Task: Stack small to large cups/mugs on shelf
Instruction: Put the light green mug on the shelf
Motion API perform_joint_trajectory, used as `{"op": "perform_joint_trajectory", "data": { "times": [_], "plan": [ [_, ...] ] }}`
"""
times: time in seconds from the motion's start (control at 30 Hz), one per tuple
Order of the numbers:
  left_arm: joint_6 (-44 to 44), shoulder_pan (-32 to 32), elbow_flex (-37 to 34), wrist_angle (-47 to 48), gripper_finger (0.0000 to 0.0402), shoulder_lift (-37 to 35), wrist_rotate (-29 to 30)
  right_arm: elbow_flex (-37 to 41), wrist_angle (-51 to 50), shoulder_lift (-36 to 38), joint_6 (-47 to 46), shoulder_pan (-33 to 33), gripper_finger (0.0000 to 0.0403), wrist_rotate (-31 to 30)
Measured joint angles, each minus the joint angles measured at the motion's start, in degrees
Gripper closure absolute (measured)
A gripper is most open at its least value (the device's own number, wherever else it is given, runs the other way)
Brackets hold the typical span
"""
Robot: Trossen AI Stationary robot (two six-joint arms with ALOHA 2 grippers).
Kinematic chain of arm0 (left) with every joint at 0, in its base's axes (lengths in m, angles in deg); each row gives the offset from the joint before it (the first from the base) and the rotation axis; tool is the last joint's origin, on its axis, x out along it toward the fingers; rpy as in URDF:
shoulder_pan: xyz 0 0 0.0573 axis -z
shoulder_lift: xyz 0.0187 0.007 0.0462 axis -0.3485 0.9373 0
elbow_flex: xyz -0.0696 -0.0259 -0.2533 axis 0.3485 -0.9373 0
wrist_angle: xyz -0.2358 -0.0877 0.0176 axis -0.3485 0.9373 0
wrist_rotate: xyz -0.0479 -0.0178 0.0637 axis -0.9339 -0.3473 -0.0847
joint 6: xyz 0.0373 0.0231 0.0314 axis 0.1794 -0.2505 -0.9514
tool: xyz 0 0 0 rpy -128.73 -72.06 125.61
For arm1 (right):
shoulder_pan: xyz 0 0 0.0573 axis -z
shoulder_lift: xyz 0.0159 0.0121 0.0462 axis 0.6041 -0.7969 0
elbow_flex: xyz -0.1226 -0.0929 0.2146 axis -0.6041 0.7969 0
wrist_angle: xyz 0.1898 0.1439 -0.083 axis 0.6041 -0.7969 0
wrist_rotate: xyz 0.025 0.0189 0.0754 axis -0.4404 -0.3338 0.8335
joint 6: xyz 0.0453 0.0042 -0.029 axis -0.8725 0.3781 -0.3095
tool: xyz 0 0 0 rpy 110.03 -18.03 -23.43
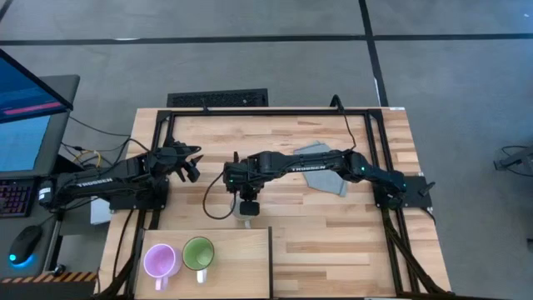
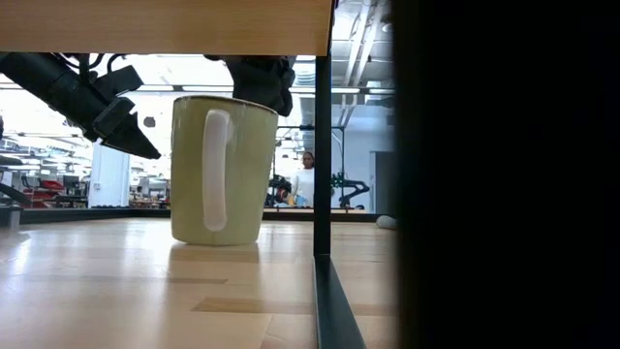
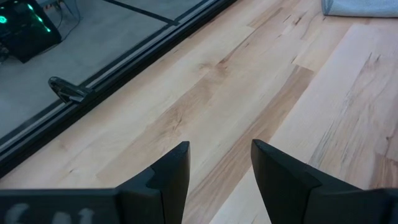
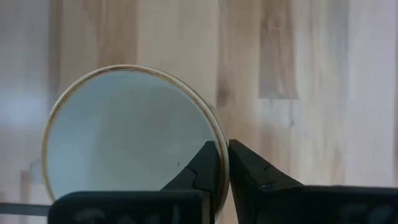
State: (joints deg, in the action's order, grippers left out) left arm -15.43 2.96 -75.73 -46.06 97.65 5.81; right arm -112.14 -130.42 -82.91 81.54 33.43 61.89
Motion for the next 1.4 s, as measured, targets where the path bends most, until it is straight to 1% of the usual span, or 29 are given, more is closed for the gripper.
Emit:
{"op": "perform_joint_trajectory", "data": {
  "times": [0.37,0.5,0.97,1.4],
  "plan": [
    [0.0,-0.01,0.0,0.04,0.0239,0.0,0.05,0.0,-0.27,0.02,-0.31,-0.34,0.0354,0.11],
    [-0.01,-0.01,0.0,0.08,0.0239,-0.01,0.05,0.0,-0.23,0.02,-0.31,-0.36,0.0344,0.13],
    [-0.01,-0.01,0.0,0.28,0.0239,0.01,0.09,-0.02,-0.06,0.06,0.0,-0.37,0.0271,0.02],
    [0.01,-0.02,0.0,0.24,0.0239,0.0,0.11,-0.42,-0.49,0.07,0.24,-0.39,0.0191,0.0]
  ]
}}
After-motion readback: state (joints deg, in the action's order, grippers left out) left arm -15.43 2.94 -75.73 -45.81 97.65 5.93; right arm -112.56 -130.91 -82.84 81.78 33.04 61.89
